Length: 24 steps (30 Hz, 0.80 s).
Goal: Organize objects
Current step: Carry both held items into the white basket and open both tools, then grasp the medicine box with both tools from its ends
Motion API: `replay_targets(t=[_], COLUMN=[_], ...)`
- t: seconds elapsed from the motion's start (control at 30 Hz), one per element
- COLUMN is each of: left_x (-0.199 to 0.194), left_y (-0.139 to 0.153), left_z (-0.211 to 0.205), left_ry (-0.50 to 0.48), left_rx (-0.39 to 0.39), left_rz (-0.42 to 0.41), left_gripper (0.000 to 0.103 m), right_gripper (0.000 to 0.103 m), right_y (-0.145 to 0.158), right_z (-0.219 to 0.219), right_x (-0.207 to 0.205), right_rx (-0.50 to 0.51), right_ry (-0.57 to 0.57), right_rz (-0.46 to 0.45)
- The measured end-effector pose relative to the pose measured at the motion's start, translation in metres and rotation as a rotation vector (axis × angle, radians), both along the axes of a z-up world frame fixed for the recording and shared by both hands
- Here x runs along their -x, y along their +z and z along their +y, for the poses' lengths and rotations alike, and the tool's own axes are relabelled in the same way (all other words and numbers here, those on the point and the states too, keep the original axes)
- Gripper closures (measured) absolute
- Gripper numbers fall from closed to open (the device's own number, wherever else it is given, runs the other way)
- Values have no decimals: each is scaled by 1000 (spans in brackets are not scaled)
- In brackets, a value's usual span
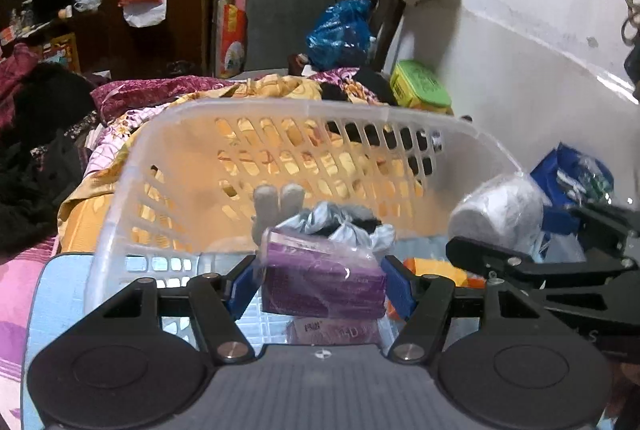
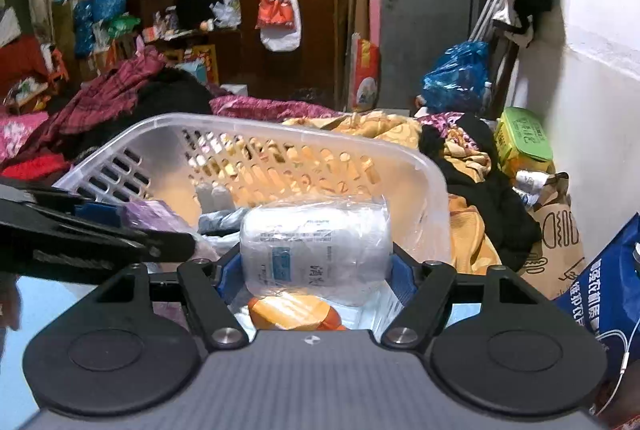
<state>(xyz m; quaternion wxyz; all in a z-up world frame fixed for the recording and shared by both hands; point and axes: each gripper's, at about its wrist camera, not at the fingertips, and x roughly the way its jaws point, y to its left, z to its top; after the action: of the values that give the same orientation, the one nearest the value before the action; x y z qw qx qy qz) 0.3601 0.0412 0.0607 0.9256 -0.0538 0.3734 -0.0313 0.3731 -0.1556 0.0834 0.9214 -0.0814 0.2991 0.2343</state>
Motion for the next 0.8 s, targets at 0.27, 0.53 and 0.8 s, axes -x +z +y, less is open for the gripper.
replay_targets(t=[0.27,0.53,0.8], left_x=[23,152,241], left_y=[14,21,-63], left_z=[-3,12,39], left_ry=[-13,-104,-153], left_rx=[-10,30,-35], left_rz=[-113,-407,-380], left_gripper=[22,3,3], right_gripper=[12,0,0], right_y=[9,14,-75], right_z=[-11,-71,-75], right_x=[8,101,179], right_rx=[-32,-245,-263], right_ry=[-14,-11,90], right_rz=[-76,-242,-100])
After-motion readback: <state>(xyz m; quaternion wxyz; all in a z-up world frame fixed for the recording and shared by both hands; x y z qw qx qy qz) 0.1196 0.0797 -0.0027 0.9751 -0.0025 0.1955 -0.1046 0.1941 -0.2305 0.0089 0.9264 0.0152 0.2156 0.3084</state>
